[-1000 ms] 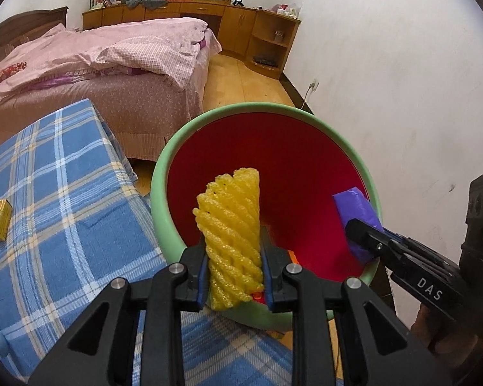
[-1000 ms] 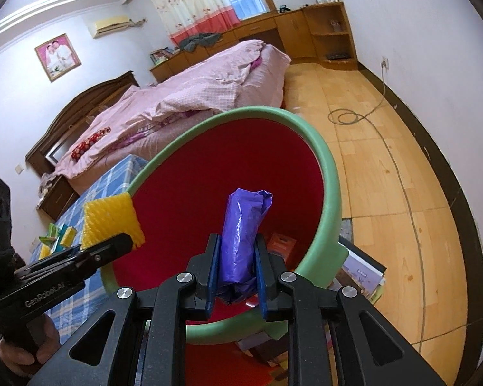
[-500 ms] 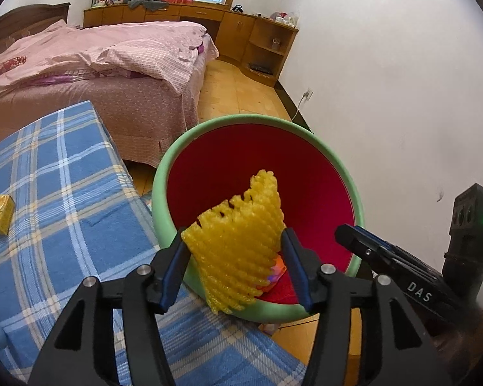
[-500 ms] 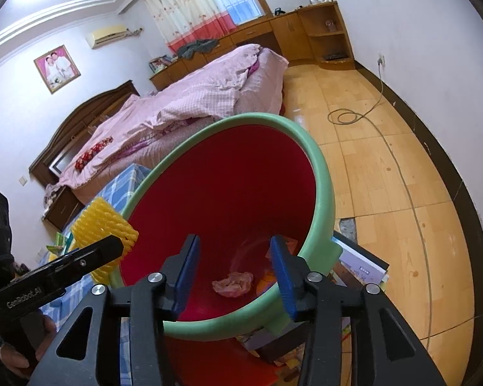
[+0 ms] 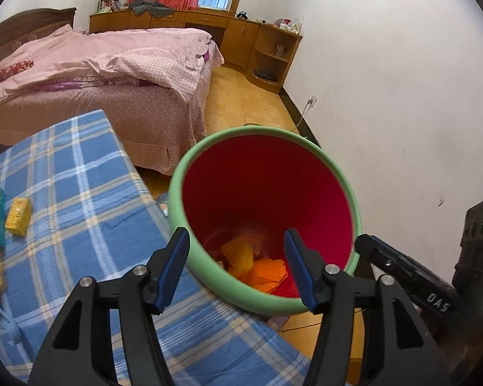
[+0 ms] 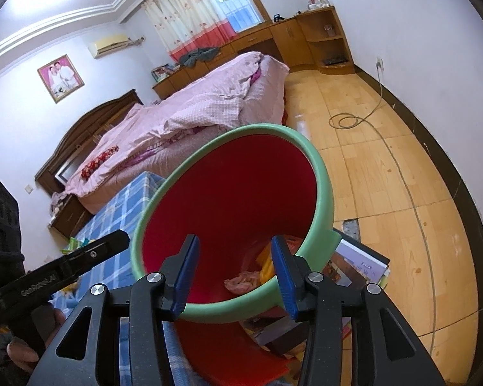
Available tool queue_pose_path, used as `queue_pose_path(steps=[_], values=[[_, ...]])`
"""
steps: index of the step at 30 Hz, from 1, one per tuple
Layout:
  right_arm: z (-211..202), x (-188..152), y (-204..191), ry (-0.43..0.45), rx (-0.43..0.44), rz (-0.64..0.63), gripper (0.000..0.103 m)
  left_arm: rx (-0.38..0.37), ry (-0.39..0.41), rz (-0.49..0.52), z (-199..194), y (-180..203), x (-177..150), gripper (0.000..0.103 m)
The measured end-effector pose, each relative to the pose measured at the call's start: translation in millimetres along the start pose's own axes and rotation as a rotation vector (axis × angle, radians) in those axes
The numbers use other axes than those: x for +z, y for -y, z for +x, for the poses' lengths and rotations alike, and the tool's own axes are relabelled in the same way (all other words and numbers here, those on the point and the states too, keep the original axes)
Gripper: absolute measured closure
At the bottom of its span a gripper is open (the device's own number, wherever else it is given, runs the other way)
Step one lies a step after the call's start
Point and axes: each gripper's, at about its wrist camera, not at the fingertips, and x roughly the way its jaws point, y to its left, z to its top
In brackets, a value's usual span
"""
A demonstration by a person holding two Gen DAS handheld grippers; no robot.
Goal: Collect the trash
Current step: 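Return the left tool to the bed and grasp another yellow foam net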
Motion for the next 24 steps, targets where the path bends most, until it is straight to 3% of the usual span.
queue_pose_path(steps=[12,24], values=[[-10,-19,-33,-0.019,0.065,0.009,0.05,0.125,0.034,-0.021,-47,-43,-8,0.042],[0,-37,-58,-0.069,0.084,-0.02,0.049,0.362,0.036,-0.156,-76,-133,-20,0.042]])
